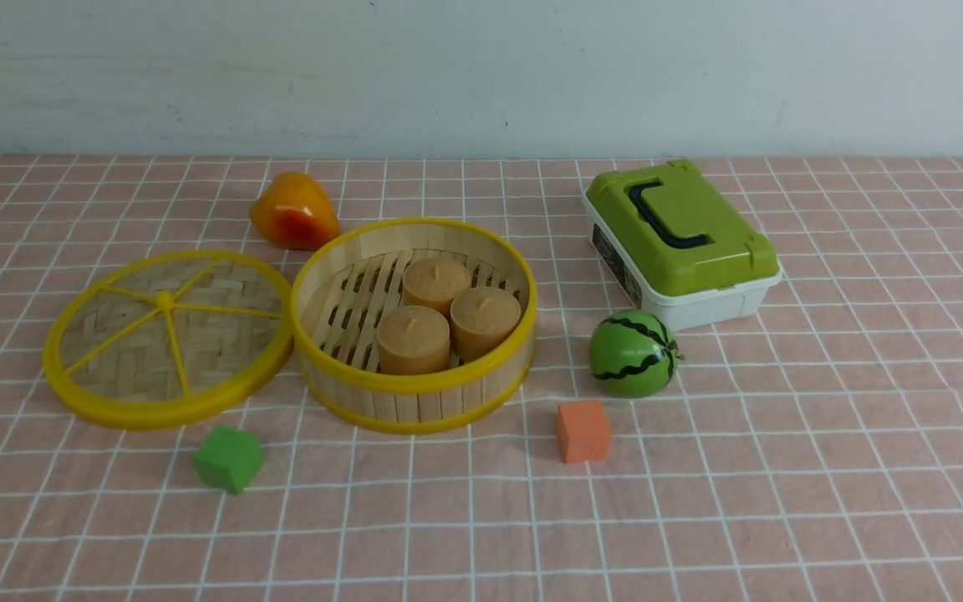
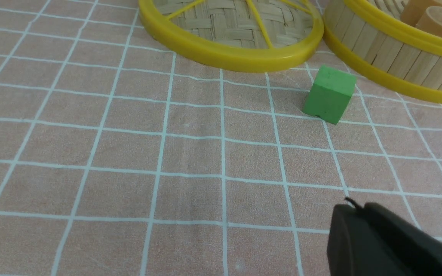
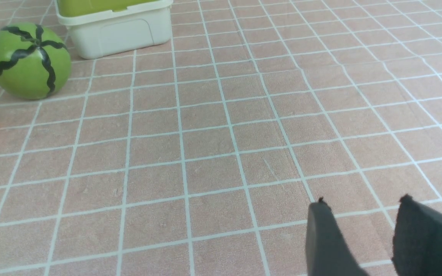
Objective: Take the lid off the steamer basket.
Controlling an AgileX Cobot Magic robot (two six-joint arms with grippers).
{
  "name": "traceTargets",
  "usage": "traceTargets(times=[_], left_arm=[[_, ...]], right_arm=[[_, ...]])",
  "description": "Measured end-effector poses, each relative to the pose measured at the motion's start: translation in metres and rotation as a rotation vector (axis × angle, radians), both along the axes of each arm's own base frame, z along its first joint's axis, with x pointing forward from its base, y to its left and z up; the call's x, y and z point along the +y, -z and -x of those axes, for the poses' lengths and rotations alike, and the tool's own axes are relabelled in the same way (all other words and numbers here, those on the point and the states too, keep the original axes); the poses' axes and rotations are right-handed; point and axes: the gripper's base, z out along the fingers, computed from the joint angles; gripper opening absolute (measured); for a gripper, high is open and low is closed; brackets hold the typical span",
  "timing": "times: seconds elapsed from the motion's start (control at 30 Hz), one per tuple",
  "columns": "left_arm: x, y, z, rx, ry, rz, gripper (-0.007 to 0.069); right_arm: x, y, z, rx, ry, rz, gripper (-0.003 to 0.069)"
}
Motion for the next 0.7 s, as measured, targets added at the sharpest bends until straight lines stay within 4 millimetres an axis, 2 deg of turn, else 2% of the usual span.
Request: traceTargets(times=[0.7], left_arm=[[0.0000, 0.0000, 0.0000, 0.000, 0.000, 0.000, 0.0040]], right_arm=[[0.0000, 0.0000, 0.0000, 0.000, 0.000, 0.000, 0.0242]])
